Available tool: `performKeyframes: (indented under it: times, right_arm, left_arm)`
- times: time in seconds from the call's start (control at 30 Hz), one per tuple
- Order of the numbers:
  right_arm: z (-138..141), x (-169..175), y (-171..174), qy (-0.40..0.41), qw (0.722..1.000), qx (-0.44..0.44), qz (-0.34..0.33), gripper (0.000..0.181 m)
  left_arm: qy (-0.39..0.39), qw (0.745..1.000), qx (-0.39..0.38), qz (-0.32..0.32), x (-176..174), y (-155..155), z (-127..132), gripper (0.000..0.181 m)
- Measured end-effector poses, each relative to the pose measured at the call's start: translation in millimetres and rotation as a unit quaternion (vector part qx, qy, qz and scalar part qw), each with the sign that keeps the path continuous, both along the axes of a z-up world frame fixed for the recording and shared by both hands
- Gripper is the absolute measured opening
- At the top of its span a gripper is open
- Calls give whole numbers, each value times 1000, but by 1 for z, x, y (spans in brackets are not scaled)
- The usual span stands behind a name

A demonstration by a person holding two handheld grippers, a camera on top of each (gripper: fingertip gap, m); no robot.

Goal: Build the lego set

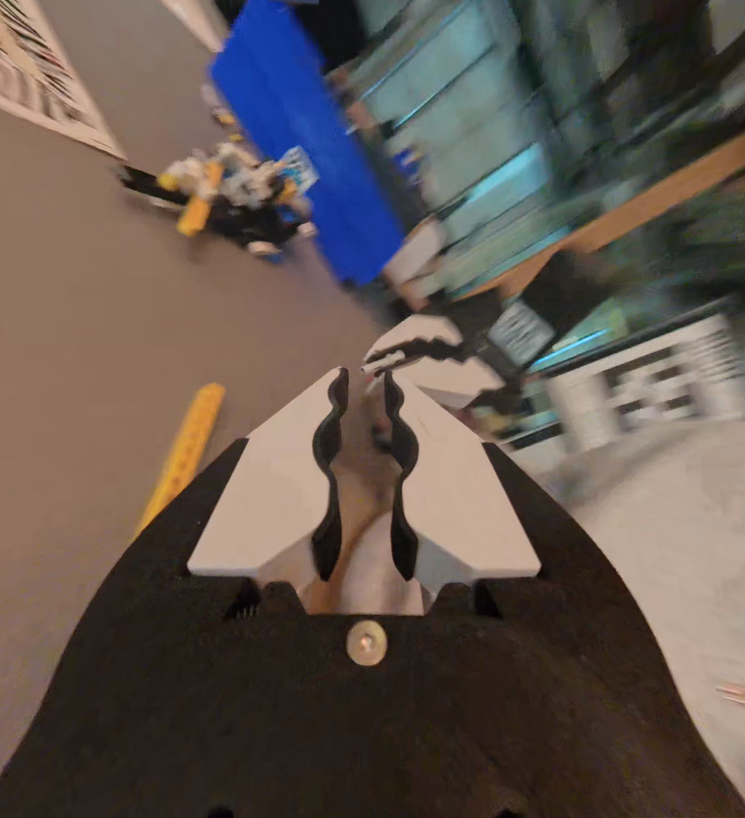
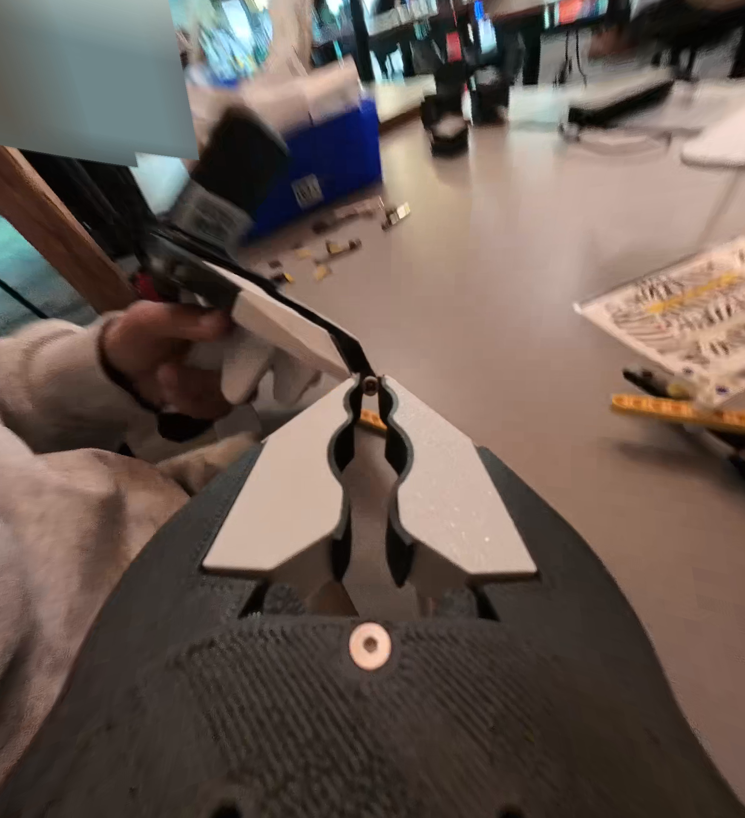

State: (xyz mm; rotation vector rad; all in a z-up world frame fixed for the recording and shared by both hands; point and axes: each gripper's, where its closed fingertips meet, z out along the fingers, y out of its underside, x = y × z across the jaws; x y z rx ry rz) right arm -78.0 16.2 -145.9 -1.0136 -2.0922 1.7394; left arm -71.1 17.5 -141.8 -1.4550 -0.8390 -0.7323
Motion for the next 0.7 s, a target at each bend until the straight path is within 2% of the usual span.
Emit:
performKeyframes:
  times: [0.07, 0.2, 0.3, 0.33, 0.63, 0.7]
  right_arm:
    - [22, 6, -3, 47, 998, -31, 11, 4]
    - [43, 16, -13, 88, 994, -36, 44, 4]
    - [47, 18, -20, 98, 993, -24, 54, 4]
    - [50, 17, -20, 104, 993, -25, 50, 4]
    - [57, 17, -28, 122, 990, 11, 72, 4]
    - [56, 18, -29, 124, 989, 15, 77, 4]
  left_arm:
    - [-95, 989, 108, -16, -1, -8, 15, 6]
    - [-166, 959, 222, -57, 4, -21, 35, 5]
    - [-142, 968, 192, -78, 14, -17, 33, 10]
    - [-138, 969, 189, -79, 15, -17, 34, 18]
    - [-166, 948, 249, -105, 17, -28, 49, 28]
    - [-160, 953, 234, -105, 18, -26, 45, 25]
